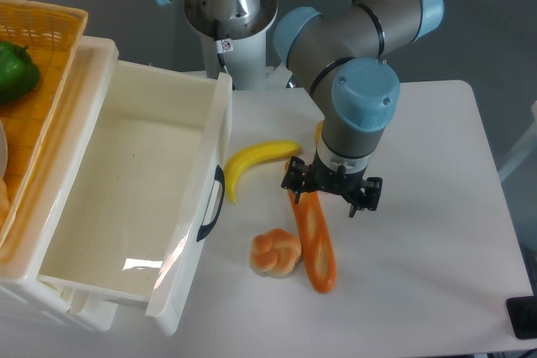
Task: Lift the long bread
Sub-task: 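Move the open gripper over the long orange bread and lower it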
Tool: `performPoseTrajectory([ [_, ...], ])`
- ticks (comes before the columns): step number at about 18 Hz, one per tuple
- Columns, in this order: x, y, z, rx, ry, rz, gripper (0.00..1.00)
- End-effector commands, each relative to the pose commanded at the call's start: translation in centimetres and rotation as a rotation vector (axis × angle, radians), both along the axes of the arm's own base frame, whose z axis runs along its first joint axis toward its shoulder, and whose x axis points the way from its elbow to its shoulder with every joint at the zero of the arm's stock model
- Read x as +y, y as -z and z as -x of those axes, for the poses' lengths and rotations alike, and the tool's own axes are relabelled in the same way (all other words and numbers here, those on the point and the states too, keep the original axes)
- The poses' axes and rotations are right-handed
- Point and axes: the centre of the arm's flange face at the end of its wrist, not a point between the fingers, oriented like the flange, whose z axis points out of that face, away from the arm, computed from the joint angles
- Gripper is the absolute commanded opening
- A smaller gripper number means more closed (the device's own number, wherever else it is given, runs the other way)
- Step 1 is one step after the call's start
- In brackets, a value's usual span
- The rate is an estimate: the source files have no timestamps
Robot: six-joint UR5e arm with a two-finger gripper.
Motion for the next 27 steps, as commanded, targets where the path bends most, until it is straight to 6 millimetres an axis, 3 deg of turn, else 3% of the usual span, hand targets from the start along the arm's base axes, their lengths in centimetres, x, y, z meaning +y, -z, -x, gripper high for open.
performPoseTrajectory([
  [6,-0.8,1.2,0.8,-0.005,0.013,0.026,1.00],
  [13,-1.2,6.5,-0.3,-0.026,0.015,0.050,1.00],
  [18,-1.7,9.1,-0.7,-0.064,-0.059,0.061,1.00],
  [23,-0.2,14.0,-1.2,-0.090,-0.036,0.082,1.00],
  [27,0.2,15.6,-1.6,-0.093,-0.030,0.089,1.00],
])
